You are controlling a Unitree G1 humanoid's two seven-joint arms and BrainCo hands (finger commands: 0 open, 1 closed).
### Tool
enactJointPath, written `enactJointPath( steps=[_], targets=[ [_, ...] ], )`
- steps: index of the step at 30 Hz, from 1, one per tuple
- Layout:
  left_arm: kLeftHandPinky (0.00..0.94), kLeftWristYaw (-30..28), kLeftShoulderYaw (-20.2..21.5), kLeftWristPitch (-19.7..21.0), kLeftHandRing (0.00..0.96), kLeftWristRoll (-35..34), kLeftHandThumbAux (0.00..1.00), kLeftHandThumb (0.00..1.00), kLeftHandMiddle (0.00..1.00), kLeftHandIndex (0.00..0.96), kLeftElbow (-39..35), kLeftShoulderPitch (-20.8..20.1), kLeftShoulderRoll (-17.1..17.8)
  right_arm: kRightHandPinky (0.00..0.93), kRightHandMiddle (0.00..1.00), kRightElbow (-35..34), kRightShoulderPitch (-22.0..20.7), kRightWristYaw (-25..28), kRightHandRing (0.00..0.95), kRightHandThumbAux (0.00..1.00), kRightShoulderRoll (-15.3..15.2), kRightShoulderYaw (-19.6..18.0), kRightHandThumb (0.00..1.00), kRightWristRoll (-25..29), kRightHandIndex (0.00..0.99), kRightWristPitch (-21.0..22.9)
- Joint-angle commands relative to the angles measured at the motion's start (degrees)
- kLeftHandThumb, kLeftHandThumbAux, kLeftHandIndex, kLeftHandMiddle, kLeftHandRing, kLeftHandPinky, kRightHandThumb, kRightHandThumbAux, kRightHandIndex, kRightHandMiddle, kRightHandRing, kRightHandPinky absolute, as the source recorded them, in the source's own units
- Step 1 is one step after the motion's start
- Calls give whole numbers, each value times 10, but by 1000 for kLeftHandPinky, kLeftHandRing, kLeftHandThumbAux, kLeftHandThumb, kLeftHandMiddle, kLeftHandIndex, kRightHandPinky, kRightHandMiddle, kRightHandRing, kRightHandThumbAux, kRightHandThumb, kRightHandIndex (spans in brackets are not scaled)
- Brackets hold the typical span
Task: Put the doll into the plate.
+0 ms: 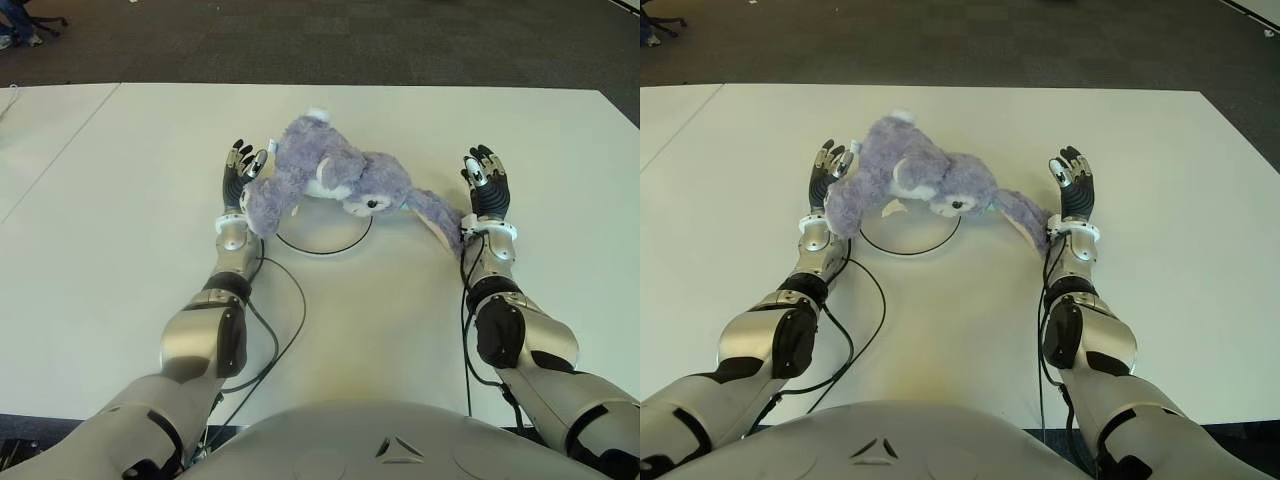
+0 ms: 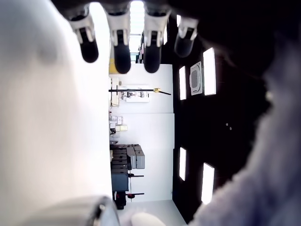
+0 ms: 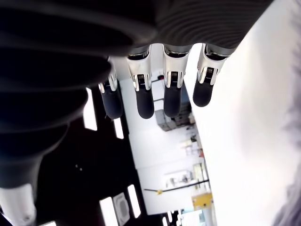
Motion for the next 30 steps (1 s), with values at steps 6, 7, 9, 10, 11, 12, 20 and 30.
enactJointPath(
  steps=[6,7,9,10,11,12,20,30],
  targets=[
    [120,-13,1,66,139,-3,442,0,149,76,76,125,-25,92,139,57,184,-118,114,593,77,85,0,-97,165,-63],
    [117,-13,1,66,138,-3,441,0,148,77,76,125,-24,85,134,56,182,-139,109,592,73,98,0,-112,161,-62],
    [120,-13,1,66,139,-3,439,0,148,79,76,125,-24,74,116,55,179,-165,93,593,68,114,0,-131,143,-61],
    [121,-13,1,66,140,-2,438,0,148,79,76,125,-24,74,115,54,176,-177,93,594,65,121,0,-140,142,-59],
    [120,-13,0,66,141,-2,438,0,149,81,77,125,-24,71,109,53,173,-185,87,600,64,127,0,-145,134,-57],
    [120,-12,0,66,141,-1,438,0,149,82,77,125,-24,70,107,55,171,-196,85,601,61,134,0,-154,132,-48],
    [128,-6,0,67,150,-1,445,0,157,85,77,122,-26,85,90,60,161,-205,76,662,53,144,0,-147,84,-19],
    [117,-7,2,66,144,-3,442,0,151,82,77,121,-29,90,97,60,157,-105,84,646,60,91,0,-68,83,2]
  ],
)
